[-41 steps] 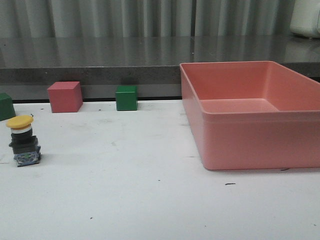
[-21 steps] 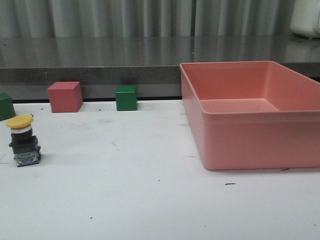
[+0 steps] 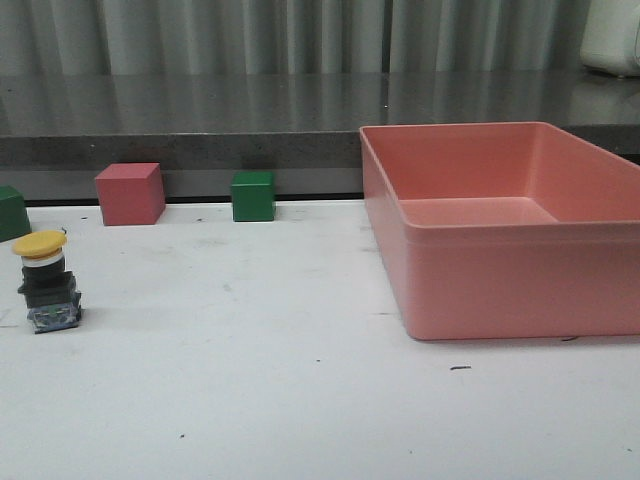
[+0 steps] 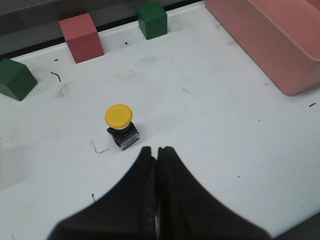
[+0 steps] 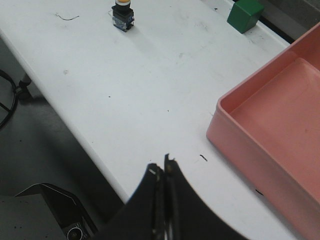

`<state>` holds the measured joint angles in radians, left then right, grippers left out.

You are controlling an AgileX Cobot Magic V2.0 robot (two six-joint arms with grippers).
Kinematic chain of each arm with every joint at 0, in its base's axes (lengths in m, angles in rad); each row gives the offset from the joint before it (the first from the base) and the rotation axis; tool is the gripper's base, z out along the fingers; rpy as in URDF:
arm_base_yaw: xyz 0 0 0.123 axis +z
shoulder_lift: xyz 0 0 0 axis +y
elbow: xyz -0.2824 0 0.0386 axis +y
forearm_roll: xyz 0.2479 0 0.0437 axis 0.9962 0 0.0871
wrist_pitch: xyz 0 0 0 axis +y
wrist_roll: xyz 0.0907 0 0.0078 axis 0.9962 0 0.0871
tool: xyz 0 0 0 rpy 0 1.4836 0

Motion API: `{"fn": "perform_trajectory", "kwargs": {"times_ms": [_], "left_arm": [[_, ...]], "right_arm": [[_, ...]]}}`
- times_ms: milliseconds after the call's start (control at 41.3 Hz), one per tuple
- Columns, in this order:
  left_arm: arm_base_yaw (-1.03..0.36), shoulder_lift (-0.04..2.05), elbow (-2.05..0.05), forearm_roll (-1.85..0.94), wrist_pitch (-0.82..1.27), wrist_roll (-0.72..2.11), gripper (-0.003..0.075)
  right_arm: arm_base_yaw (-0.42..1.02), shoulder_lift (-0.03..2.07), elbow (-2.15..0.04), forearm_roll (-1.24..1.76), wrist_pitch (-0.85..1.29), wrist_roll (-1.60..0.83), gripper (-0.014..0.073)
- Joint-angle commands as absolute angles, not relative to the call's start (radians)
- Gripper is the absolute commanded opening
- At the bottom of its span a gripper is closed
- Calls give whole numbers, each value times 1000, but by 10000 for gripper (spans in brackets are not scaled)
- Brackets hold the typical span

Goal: Place and stand button with both arms

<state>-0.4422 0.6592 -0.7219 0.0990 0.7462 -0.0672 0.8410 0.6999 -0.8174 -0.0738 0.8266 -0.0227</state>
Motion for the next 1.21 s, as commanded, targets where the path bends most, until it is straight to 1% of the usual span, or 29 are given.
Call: {"fn": "perform_trajectory", "kwargs": {"times_ms": [0,145,194,242,339,460,557,678,920,1186], "left_arm": [[-451,658,-757,95,682,-64,-20],[-451,649,-752,95,668,-64,-20],[-432,633,-736,115,650,-64,-20],[-393,609,-710,126,614,-64,-20],[-269,545,-619,120,516,-64,-20],[-125,423,-441,79,311,-64,-20],[-51,313,-309,21,181,-64,-20],[12,179,-164,-23,126,-64,-20],[14,36,-40,-23,120,-64,-20],[3,-27,23,-34,105,-64,-20]], "right_arm": [[838,694,-842,-78,758,-29,-67],[838,694,-842,-78,758,-29,-67],[838,694,-842,-78,759,-29,-68],[838,694,-842,-78,759,-29,-68],[838,694,-842,-78,758,-29,-68],[838,694,-842,-78,758,-29,-68],[838,694,-842,-78,758,-29,-68],[838,694,-842,-78,758,-29,-68],[838,694,-842,-78,758,-29,-68],[838,694,-842,-78,760,-29,-68]]}}
